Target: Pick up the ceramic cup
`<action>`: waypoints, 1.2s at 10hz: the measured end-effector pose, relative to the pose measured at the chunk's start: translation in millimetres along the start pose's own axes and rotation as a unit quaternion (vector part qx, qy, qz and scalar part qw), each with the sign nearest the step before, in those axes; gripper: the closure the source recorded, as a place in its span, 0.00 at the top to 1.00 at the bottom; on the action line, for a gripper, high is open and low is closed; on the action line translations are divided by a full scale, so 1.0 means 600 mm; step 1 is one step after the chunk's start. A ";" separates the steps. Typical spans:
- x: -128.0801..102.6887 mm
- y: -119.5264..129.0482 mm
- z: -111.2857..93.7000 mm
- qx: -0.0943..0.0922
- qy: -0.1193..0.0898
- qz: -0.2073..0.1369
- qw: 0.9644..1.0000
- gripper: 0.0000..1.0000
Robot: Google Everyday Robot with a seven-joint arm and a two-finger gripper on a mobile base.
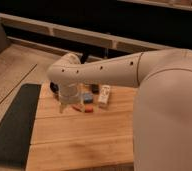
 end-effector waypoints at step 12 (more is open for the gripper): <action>-0.199 -0.108 -0.124 0.007 -0.203 -0.061 0.977 0.65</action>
